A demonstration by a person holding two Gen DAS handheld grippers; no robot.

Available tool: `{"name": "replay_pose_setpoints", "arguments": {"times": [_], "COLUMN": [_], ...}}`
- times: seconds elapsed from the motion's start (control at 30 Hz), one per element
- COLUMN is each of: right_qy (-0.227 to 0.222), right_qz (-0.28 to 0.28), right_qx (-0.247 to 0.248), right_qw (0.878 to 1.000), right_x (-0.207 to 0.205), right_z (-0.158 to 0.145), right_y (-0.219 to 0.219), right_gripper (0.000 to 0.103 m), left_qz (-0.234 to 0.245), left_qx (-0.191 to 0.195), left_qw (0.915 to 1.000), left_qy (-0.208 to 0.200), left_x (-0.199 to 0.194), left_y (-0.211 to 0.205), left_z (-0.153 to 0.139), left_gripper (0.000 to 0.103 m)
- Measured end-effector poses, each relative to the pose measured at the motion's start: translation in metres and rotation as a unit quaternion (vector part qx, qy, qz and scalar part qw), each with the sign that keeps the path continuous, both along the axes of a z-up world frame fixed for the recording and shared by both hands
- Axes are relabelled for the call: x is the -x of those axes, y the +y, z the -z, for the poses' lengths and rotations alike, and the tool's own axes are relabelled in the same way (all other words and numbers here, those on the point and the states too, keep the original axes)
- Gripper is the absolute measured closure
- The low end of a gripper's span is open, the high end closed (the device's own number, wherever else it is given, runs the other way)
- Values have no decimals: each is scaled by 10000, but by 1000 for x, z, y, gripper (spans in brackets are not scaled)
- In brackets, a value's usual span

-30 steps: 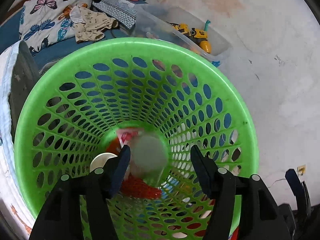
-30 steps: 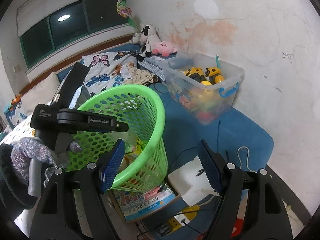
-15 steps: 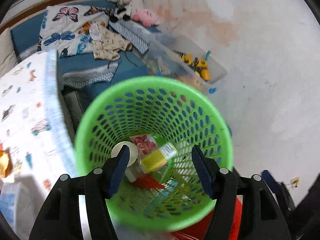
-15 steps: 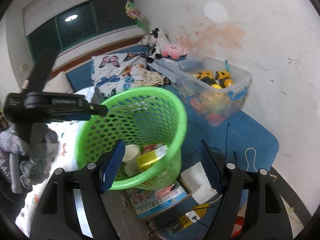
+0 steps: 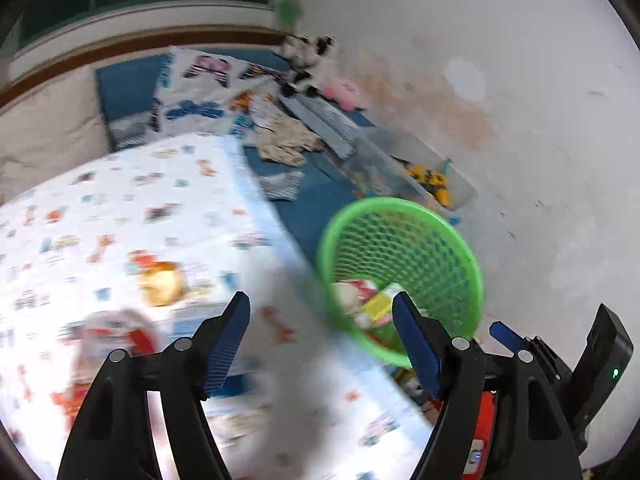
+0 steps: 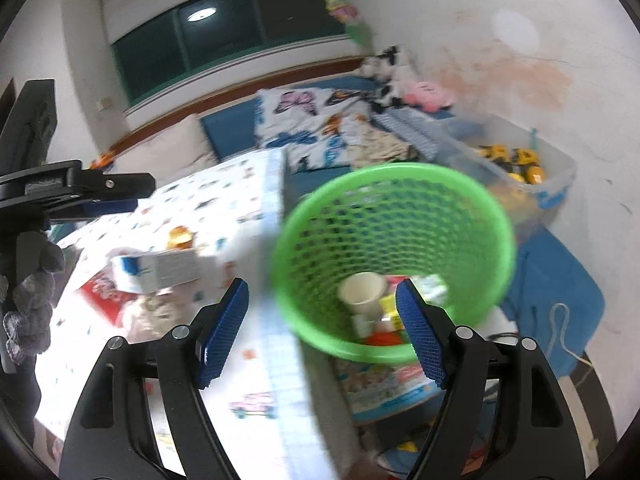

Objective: Collect trash
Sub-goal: 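Move both tools back over the bed toward the milk carton and red cup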

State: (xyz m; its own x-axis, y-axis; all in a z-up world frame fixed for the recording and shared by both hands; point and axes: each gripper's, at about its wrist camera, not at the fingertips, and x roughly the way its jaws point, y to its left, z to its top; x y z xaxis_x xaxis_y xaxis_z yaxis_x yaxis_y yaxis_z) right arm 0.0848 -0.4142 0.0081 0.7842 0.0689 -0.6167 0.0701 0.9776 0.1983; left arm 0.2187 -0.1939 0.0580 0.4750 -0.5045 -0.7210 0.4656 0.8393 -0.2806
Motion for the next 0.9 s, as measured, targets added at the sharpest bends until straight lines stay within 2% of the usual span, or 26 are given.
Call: {"name": "replay_pose_setpoints", "arguments": {"times": [0.17, 0.4, 0.67, 0.9], "right_qy": [144, 438, 1317, 2226], "right_qz": [-528, -1068, -1525, -1461], "right_qx": [-139, -203, -563, -622], "right_qw": [9984, 9931, 9779, 9619], "right_x": [-27, -68, -136, -181], "right_z": [-5, -9, -6, 17], "right_y": [41, 89, 132, 154], "right_gripper": [27, 27, 27, 27], "left_qz": [-529, -1107, -1528, -1669], "left_qx": [-14, -99, -44, -7], "left_qw": [9986, 9938, 9880, 9853], "left_qy": [-57, 3, 232, 354], "left_x": [-2, -2, 0, 3], "left_y": [74, 151, 207, 233], "left_z": [-7, 1, 24, 40], "left_gripper": [30, 30, 30, 30]}}
